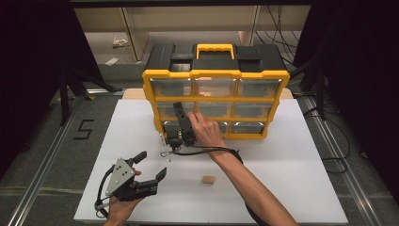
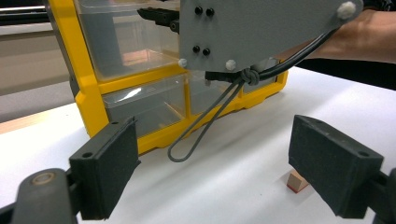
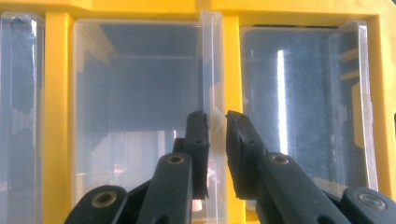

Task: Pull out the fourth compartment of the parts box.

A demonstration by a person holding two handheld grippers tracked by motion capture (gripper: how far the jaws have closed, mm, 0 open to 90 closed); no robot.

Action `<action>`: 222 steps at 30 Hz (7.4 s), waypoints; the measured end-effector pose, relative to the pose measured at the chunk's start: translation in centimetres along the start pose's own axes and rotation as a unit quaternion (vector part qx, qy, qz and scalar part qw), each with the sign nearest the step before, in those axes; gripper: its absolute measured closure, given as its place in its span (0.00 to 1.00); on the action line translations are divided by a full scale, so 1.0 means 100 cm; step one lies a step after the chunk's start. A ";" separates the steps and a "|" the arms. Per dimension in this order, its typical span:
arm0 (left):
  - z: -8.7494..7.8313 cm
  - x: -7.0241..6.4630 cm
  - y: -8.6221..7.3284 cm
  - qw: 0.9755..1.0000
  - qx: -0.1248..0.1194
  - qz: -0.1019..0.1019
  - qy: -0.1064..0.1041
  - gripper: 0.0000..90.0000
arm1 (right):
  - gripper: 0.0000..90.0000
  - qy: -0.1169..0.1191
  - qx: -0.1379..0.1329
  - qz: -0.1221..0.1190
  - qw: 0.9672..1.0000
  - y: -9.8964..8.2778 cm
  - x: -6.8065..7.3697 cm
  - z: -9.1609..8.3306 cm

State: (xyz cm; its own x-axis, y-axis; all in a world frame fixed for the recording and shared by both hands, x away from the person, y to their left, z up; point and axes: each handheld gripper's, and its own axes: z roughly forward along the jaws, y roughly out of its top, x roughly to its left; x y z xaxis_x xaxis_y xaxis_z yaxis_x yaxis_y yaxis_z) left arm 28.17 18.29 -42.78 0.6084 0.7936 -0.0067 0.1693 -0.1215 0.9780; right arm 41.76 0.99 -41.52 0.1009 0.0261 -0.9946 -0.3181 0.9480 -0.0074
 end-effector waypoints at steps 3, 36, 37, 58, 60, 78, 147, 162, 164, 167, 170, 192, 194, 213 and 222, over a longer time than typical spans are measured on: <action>0.000 0.000 0.000 1.000 0.001 0.000 0.001 0.17 | 0.89 -0.003 -0.002 -0.001 1.000 0.000 0.001 0.000; -0.002 0.018 -0.002 0.998 0.014 -0.027 0.046 0.18 | 0.90 -0.011 -0.025 -0.011 1.000 -0.001 0.001 -0.011; -0.002 0.018 -0.002 0.998 0.015 -0.027 0.046 0.18 | 0.90 -0.012 -0.025 -0.010 1.000 -0.001 0.001 -0.012; -0.003 0.019 -0.002 0.998 0.016 -0.028 0.050 0.18 | 0.90 -0.018 -0.037 -0.010 0.999 -0.001 0.001 -0.024; -0.003 0.020 -0.002 0.998 0.016 -0.028 0.051 0.18 | 0.90 -0.017 -0.036 -0.007 0.999 -0.001 0.001 -0.026; -0.003 0.021 -0.002 0.998 0.014 -0.037 0.051 0.18 | 0.90 -0.023 -0.045 -0.011 0.999 -0.001 0.001 -0.032; -0.003 0.022 -0.002 0.998 0.015 -0.037 0.056 0.18 | 0.90 -0.031 -0.062 -0.015 0.997 0.002 0.003 -0.055; -0.003 0.022 -0.002 0.998 0.015 -0.037 0.056 0.18 | 0.90 -0.036 -0.067 -0.019 0.997 0.002 0.004 -0.058; -0.003 0.022 -0.002 0.998 0.015 -0.037 0.056 0.18 | 0.90 -0.037 -0.067 -0.019 0.997 0.002 0.004 -0.058; -0.003 0.022 -0.002 0.998 0.015 -0.037 0.056 0.18 | 0.91 -0.037 -0.067 -0.016 0.997 0.002 0.004 -0.058; -0.003 0.022 -0.002 0.998 0.015 -0.037 0.056 0.18 | 0.91 -0.038 -0.067 -0.018 0.997 0.002 0.004 -0.059; -0.003 0.021 -0.003 0.998 0.017 -0.034 0.055 0.18 | 0.91 -0.042 -0.075 -0.025 0.996 0.004 0.004 -0.066; -0.003 0.021 -0.002 0.998 0.016 -0.035 0.055 0.18 | 0.91 -0.042 -0.074 -0.024 0.996 0.003 0.004 -0.066; -0.002 0.021 -0.003 0.998 0.019 -0.036 0.056 0.18 | 0.83 -0.018 -0.085 0.010 0.996 0.004 -0.004 -0.076; -0.003 0.021 -0.003 0.998 0.018 -0.036 0.055 0.18 | 0.76 0.035 -0.069 0.046 0.996 0.005 -0.016 -0.072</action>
State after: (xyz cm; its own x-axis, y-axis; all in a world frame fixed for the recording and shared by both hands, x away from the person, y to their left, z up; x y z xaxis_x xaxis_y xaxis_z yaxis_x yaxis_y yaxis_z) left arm 29.17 20.12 -43.04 0.5048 0.8617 -0.0515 0.2378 -0.0815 0.9679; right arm 34.68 -0.85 -40.70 0.0014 0.0849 -0.9964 -0.4498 0.8900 0.0751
